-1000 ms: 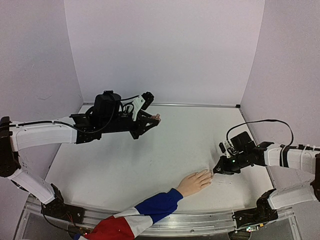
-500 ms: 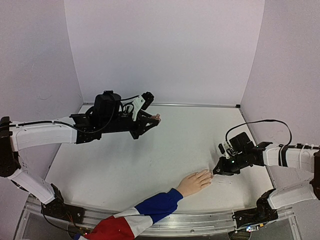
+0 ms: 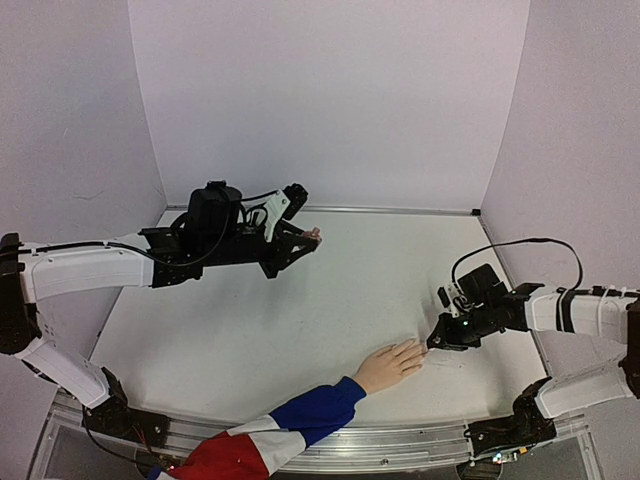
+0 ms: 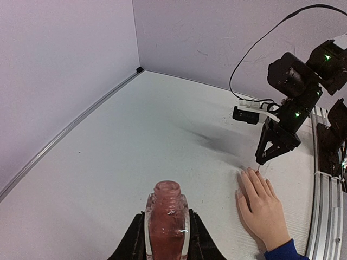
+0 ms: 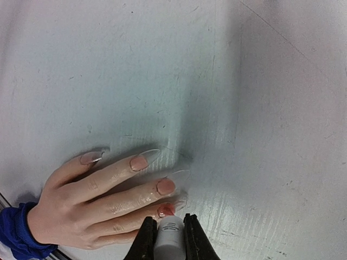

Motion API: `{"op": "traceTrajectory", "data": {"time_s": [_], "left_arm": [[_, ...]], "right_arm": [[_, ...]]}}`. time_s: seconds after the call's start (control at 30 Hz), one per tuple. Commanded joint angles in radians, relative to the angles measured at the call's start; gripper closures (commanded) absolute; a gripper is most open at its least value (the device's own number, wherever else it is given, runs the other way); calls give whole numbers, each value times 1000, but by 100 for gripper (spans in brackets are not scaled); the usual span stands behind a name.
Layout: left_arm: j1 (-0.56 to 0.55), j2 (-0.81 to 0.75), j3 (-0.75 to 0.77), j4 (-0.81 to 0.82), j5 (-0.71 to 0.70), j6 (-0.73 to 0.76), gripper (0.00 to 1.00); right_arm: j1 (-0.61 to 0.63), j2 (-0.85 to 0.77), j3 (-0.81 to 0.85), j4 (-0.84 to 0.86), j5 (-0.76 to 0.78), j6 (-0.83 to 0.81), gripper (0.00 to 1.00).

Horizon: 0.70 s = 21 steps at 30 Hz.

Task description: Paint the nails

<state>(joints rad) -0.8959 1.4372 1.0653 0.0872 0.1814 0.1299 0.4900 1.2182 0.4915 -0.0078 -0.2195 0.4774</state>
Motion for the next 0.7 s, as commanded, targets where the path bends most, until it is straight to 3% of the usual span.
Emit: {"op": "traceTrajectory", "data": {"time_s": [0.0,0.67], "left_arm": [[-3,-47,0,46,6,3,100],[-3,-39,10,47,12,6,100]], "right_arm": [[9,10,38,-41,20,10,100],[9,27,44,-41,38,7,100]]}}
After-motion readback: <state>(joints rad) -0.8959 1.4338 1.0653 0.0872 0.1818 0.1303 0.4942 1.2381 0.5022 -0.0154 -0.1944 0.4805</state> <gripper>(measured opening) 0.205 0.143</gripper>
